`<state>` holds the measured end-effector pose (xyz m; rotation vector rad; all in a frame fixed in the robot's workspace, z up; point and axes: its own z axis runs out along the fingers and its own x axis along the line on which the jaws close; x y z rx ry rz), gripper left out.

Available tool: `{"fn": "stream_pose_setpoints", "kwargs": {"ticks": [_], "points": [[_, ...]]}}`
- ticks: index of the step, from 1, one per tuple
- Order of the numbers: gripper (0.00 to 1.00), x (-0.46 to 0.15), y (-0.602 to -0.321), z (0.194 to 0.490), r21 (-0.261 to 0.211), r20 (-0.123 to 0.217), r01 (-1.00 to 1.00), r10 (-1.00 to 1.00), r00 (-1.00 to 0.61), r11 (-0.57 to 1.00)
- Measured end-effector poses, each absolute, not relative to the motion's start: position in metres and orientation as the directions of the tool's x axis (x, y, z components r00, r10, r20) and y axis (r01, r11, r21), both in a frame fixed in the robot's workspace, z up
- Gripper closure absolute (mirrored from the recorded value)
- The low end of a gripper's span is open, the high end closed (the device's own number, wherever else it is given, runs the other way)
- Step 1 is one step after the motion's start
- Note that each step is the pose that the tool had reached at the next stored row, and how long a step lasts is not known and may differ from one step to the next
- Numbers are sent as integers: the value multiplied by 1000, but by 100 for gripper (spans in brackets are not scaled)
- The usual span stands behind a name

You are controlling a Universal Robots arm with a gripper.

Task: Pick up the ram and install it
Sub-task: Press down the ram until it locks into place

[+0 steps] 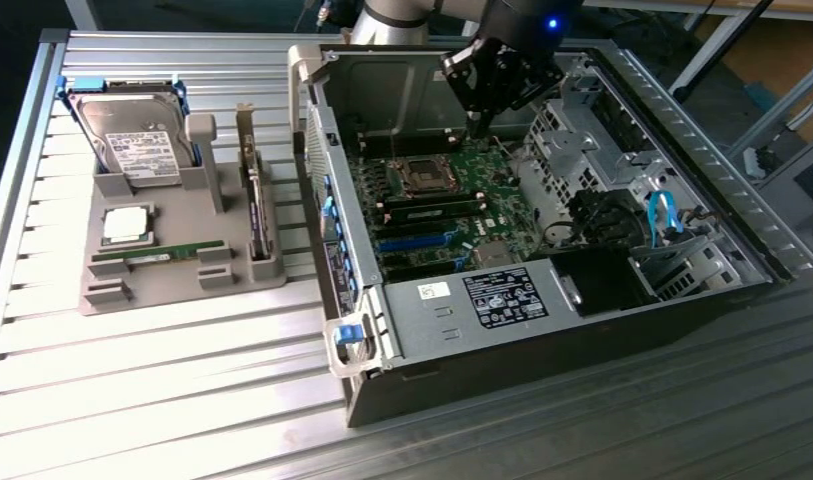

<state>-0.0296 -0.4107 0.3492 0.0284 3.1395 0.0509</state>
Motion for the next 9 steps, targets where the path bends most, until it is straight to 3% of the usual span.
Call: {"fn": "stream_pose_setpoints", "kwargs": {"ticks": [9], "points": [[90, -30, -411, 349, 33, -8, 18, 18, -1000, 999]]}}
